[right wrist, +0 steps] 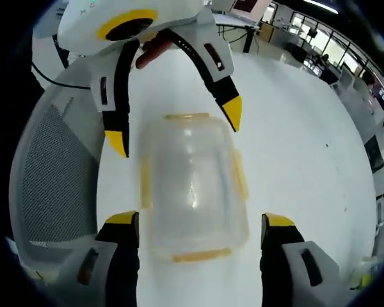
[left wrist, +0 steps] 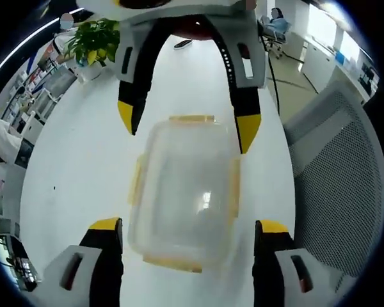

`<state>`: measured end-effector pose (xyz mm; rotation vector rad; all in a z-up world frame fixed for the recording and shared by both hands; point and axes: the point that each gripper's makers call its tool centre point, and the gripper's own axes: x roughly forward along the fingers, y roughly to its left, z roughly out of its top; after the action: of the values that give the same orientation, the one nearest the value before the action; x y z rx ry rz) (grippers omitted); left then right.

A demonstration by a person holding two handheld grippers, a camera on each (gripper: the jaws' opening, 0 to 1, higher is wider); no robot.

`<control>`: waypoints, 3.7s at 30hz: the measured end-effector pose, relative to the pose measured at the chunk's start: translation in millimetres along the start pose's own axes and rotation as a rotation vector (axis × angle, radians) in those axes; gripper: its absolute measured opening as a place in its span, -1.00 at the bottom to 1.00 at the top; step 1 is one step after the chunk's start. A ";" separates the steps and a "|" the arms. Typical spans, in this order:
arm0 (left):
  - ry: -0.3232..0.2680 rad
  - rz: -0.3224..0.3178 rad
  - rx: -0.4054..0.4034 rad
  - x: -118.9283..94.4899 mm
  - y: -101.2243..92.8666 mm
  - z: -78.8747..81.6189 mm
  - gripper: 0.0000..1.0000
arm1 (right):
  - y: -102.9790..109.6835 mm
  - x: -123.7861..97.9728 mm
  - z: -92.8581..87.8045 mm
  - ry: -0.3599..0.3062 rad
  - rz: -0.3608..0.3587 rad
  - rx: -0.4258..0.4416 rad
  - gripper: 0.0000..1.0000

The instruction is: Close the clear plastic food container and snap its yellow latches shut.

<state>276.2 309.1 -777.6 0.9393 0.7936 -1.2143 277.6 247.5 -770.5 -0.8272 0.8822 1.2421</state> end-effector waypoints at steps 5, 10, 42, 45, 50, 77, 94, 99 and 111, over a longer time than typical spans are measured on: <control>0.026 -0.016 0.023 7.8 1.4 -4.8 0.74 | 3.4 3.8 -10.4 0.064 -0.016 -0.098 0.71; 0.065 -0.020 0.039 18.3 2.3 -10.3 0.88 | 8.7 13.2 -25.7 0.129 -0.006 -0.135 0.86; 0.260 0.010 0.156 46.9 4.9 -42.4 0.90 | 2.0 35.1 -40.0 0.252 0.012 -0.186 0.60; 0.263 0.014 0.152 47.4 5.3 -42.3 0.90 | 1.8 35.4 -40.0 0.249 0.013 -0.183 0.60; 0.265 0.017 0.148 47.4 5.3 -42.7 0.90 | 2.1 35.6 -39.8 0.244 0.014 -0.181 0.60; 0.295 0.053 0.139 34.0 1.6 -73.4 0.90 | 13.6 50.9 -11.1 0.240 0.040 -0.197 0.62; 0.291 0.059 0.137 27.0 13.2 -93.8 0.90 | 9.7 62.2 10.2 0.214 0.050 -0.206 0.64; 0.281 0.066 0.134 26.5 18.7 -98.3 0.90 | 5.0 66.0 16.7 0.209 0.045 -0.205 0.64; 0.282 0.079 0.117 24.3 38.3 -110.4 0.90 | -12.0 74.2 30.4 0.217 0.042 -0.208 0.65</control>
<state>317.1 403.0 -838.9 1.2459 0.9054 -1.0819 300.3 304.5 -823.5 -1.1306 0.9576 1.3134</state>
